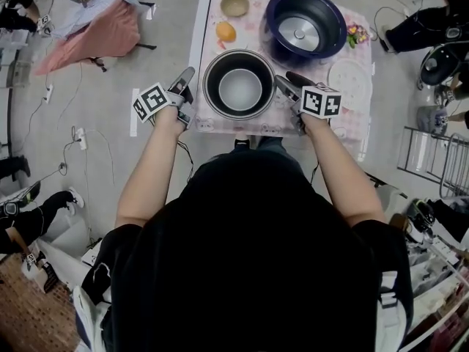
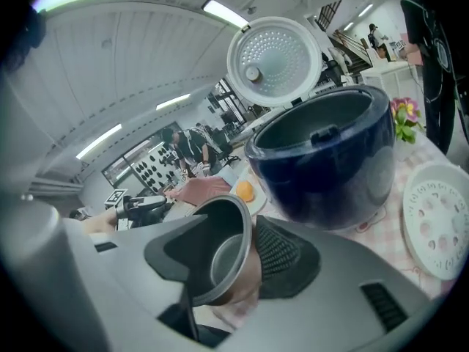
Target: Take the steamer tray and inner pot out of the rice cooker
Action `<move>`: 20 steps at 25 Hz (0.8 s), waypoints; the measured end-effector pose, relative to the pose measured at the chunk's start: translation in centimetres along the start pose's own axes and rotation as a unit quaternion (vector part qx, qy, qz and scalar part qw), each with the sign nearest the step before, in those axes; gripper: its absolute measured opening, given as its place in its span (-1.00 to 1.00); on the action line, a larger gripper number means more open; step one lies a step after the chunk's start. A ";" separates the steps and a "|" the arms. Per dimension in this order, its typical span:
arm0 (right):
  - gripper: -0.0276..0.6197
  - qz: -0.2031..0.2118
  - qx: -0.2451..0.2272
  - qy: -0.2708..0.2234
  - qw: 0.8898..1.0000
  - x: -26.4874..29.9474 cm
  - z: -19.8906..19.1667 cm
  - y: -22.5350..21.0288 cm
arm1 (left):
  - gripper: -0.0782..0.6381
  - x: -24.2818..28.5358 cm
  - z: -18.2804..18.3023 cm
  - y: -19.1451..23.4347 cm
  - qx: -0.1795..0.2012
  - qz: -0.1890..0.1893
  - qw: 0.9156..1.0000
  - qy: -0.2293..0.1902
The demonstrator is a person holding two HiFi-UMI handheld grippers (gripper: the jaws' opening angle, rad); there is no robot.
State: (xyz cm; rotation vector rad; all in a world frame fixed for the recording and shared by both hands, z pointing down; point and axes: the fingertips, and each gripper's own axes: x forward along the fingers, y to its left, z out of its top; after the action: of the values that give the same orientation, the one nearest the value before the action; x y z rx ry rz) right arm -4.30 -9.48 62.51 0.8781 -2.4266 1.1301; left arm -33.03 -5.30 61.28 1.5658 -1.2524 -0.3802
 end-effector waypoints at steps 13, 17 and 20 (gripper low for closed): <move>-0.27 -0.012 -0.109 -0.078 0.991 -6.8 8.4 5.2 | -0.34 2.1 2.8 -14.7 0.280 -0.067 0.958 0.020; -0.27 -0.028 -0.123 -0.096 0.987 -8.9 9.8 5.2 | -0.32 2.6 2.5 -19.3 0.360 -0.092 0.928 0.022; -0.27 -0.038 -0.129 -0.108 0.985 -10.4 10.6 5.0 | -0.31 2.8 2.2 -21.9 0.408 -0.102 0.907 0.021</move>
State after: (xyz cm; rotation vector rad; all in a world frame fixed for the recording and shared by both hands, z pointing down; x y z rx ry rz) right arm 0.01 -11.09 47.48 1.0434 -2.6085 0.7042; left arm -22.24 -10.89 42.69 2.4097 -1.2891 0.0841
